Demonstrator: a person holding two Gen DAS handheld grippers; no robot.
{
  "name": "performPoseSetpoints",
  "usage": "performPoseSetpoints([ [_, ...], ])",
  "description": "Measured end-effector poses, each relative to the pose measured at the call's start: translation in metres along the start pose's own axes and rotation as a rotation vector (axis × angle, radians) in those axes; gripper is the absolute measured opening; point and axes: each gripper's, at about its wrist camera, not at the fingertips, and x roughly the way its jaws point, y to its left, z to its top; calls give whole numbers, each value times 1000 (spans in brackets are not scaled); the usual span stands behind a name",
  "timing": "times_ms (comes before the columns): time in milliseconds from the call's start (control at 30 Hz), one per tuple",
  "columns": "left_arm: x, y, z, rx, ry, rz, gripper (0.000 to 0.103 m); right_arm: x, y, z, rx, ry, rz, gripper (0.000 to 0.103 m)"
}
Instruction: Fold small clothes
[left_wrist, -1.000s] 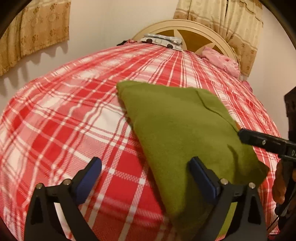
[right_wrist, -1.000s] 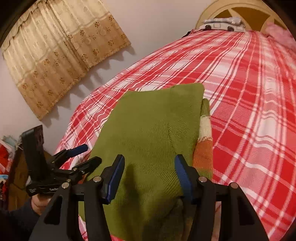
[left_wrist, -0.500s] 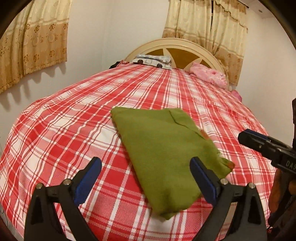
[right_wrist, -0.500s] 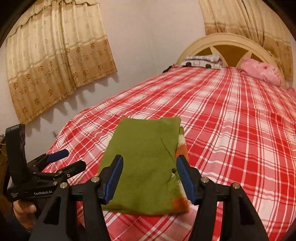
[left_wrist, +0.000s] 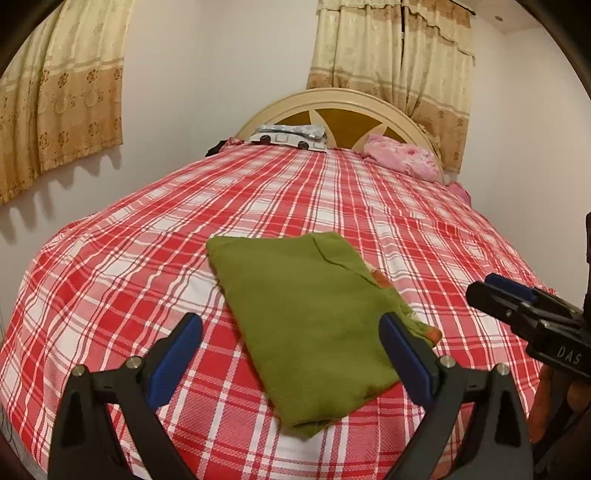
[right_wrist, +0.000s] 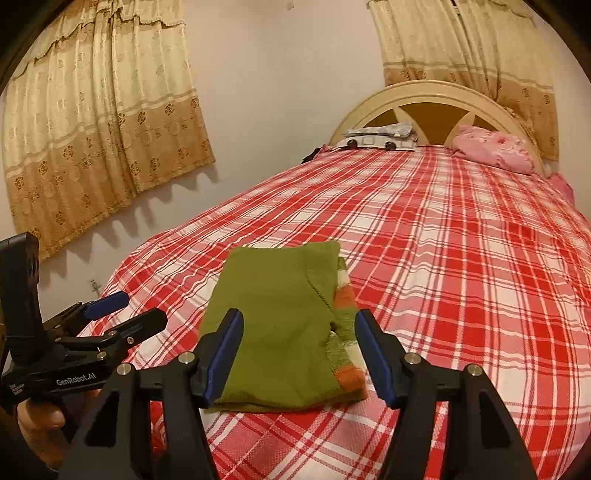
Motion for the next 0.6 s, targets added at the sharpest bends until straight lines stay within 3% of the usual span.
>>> performPoseSetpoints([
  [600,-27,-21,6,29,-61,-26,98,-40,11,-1,-3,-59,-14,65],
])
